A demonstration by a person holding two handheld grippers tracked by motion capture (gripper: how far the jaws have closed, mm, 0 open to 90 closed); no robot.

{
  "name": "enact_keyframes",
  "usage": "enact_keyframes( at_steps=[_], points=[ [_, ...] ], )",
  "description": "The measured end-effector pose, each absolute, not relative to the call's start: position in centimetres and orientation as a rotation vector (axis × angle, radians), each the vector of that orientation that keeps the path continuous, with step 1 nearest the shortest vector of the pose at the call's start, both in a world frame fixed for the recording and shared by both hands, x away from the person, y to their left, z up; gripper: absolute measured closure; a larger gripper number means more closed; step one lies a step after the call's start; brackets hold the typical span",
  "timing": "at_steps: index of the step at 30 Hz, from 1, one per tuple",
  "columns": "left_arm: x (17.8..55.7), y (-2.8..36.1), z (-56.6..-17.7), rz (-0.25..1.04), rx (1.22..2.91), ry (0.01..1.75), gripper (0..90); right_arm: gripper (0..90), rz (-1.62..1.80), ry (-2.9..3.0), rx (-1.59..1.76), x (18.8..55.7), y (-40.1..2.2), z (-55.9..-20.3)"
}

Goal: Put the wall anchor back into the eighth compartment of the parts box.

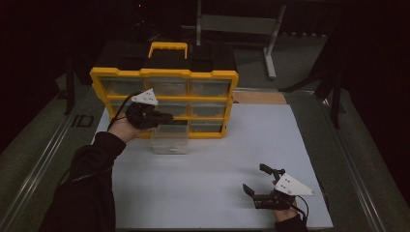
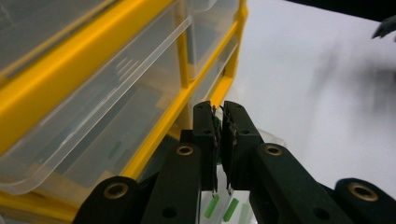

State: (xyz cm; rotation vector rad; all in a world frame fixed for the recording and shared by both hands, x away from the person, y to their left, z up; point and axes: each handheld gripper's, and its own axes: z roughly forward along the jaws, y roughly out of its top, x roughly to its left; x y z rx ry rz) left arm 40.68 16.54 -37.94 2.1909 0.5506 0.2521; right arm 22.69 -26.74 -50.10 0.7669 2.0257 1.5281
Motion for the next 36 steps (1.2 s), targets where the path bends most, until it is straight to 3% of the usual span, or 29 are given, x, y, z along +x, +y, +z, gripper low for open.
enact_keyframes(
  at_steps=[18,36],
  points=[
    [41.6,15.6,-40.5,0.207,2.267,0.601,84.6,8.7,1.528,2.027,0.767,22.7,-26.8,-50.1],
    [42.0,14.2,-42.8,0.182,2.490,0.625,83.9,8.6,1.531,2.031,0.771,22.7,-26.8,-50.2]
  ],
)
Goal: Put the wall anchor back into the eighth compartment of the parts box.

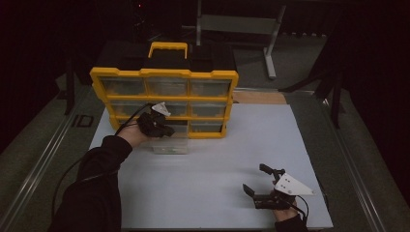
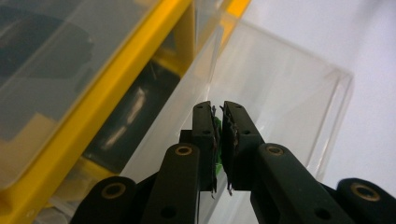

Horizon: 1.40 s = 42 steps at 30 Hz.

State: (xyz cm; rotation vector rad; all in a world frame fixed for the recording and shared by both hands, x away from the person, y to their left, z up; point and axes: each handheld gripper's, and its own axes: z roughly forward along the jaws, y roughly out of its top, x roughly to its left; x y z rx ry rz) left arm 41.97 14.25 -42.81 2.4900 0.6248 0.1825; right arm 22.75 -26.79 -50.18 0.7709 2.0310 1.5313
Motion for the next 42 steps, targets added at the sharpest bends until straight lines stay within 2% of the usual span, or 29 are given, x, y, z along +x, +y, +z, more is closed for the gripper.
enact_keyframes(
  at_steps=[8,10,12,19,22,23,25,42],
  points=[
    [41.8,14.2,-42.5,0.207,2.489,0.602,82.2,8.6,1.533,2.032,0.774,22.8,-26.8,-50.2],
    [41.8,14.5,-42.3,0.204,2.464,0.615,68.6,8.7,1.531,2.033,0.773,22.7,-26.8,-50.2],
    [41.8,14.8,-42.0,0.201,2.446,0.623,59.7,8.7,1.531,2.032,0.773,22.7,-26.8,-50.2],
    [41.3,15.8,-40.8,0.158,2.373,0.613,37.0,8.6,1.530,2.035,0.777,22.7,-26.8,-50.2],
    [41.2,16.0,-40.6,0.130,2.359,0.652,15.1,8.6,1.529,2.032,0.776,22.8,-26.8,-50.2],
    [41.2,16.1,-40.5,0.120,2.359,0.652,12.5,8.7,1.529,2.032,0.776,22.8,-26.8,-50.2],
    [41.1,16.3,-40.4,0.080,2.338,0.658,1.4,8.7,1.527,2.033,0.777,22.7,-26.8,-50.2],
    [38.5,17.6,-39.8,0.139,2.244,0.538,0.4,8.6,1.525,2.031,0.779,22.8,-26.8,-50.2]
  ],
)
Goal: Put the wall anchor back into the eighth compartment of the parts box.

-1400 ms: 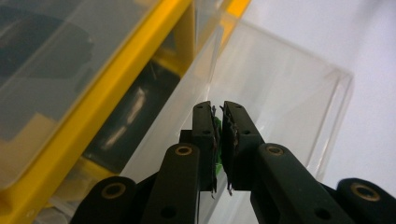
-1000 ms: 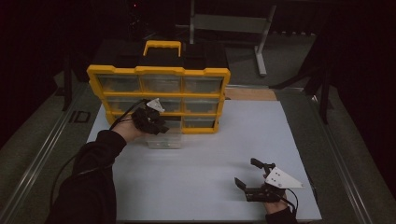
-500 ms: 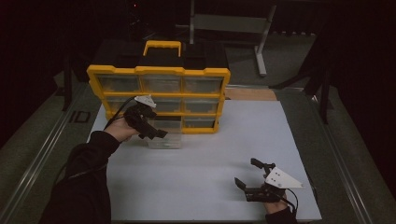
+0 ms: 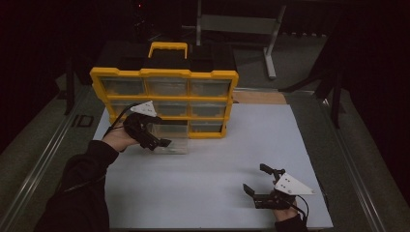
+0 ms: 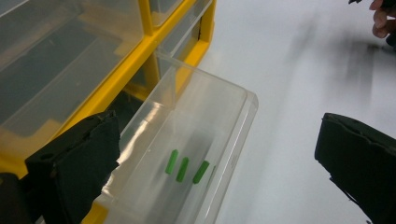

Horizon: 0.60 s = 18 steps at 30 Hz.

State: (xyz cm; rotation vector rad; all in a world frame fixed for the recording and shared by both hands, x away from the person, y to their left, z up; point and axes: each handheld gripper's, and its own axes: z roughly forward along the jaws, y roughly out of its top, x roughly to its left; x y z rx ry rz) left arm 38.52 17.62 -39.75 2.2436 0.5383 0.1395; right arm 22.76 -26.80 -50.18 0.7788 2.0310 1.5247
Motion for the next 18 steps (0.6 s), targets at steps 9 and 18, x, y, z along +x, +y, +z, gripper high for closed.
enact_keyframes(
  at_steps=[9,18],
  points=[
    [36.8,19.7,-39.7,0.124,2.150,0.524,0.4,8.7,1.518,2.032,0.781,22.7,-26.8,-50.2],
    [35.3,20.8,-40.3,0.123,2.115,0.512,0.4,8.6,1.514,2.033,0.779,22.7,-26.7,-50.2]
  ],
)
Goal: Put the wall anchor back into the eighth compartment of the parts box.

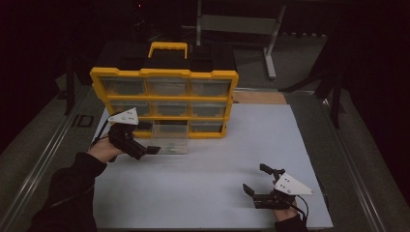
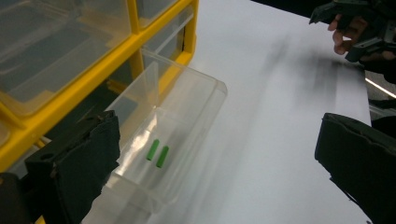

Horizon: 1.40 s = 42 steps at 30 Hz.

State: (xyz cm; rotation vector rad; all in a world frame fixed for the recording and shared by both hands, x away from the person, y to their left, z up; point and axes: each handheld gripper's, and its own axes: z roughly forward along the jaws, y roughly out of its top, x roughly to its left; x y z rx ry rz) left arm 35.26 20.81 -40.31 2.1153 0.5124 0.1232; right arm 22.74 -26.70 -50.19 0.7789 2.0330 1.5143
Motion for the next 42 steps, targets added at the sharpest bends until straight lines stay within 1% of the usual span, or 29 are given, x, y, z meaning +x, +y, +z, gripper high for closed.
enact_keyframes(
  at_steps=[10,20,27,34,42],
  points=[
    [32.8,21.6,-40.6,0.125,2.086,0.487,0.4,8.7,1.514,2.029,0.775,22.7,-26.8,-50.1],
    [30.7,22.4,-41.6,0.123,2.064,0.483,0.4,8.6,1.514,2.028,0.777,22.7,-26.8,-50.1],
    [29.2,22.9,-42.9,0.120,2.019,0.498,0.4,8.7,1.519,2.028,0.782,22.7,-26.8,-50.1],
    [28.2,23.3,-44.1,0.111,2.011,0.515,0.4,8.7,1.518,2.032,0.784,22.7,-26.7,-50.2],
    [27.0,23.5,-45.8,0.134,1.986,0.541,0.4,8.6,1.516,2.032,0.783,22.7,-26.7,-50.2]
  ],
)
